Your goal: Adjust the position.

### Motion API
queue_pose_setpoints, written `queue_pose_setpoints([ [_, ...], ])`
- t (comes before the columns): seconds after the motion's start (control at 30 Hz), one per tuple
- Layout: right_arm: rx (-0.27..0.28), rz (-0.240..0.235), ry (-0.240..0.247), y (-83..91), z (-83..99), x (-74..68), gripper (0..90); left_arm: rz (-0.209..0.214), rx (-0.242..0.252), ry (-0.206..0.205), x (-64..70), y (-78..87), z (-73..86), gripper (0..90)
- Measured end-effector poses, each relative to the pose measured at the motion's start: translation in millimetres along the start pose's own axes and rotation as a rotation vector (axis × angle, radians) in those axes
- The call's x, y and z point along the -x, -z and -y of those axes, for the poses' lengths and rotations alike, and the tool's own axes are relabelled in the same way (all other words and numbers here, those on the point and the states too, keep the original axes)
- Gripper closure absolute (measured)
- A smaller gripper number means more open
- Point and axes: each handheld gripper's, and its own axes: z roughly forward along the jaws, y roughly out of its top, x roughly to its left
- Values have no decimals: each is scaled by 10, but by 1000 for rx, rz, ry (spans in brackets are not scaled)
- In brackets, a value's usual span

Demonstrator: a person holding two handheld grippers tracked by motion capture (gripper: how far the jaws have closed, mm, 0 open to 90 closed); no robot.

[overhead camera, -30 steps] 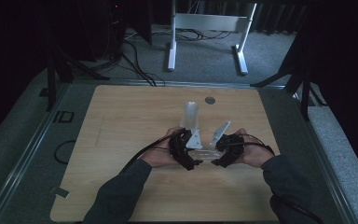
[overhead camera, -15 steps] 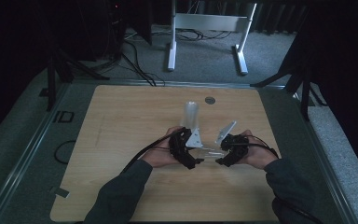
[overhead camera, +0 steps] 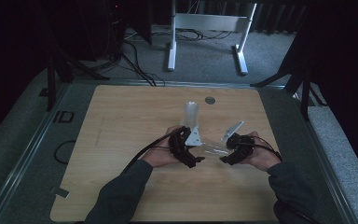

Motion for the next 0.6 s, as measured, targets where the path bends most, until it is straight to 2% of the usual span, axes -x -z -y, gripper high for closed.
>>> queue_pose_setpoints([
  [0.07,-1,2,-3,-1,5,7,417,0,1,2,-2,2,0,154],
  [0.17,5,11,-36,-5,30,38,417,-4,0,7,-9,-1,3,154],
  [0.6,11,47,-117,-47,79,88,417,-19,-6,14,-11,-20,4,155],
])
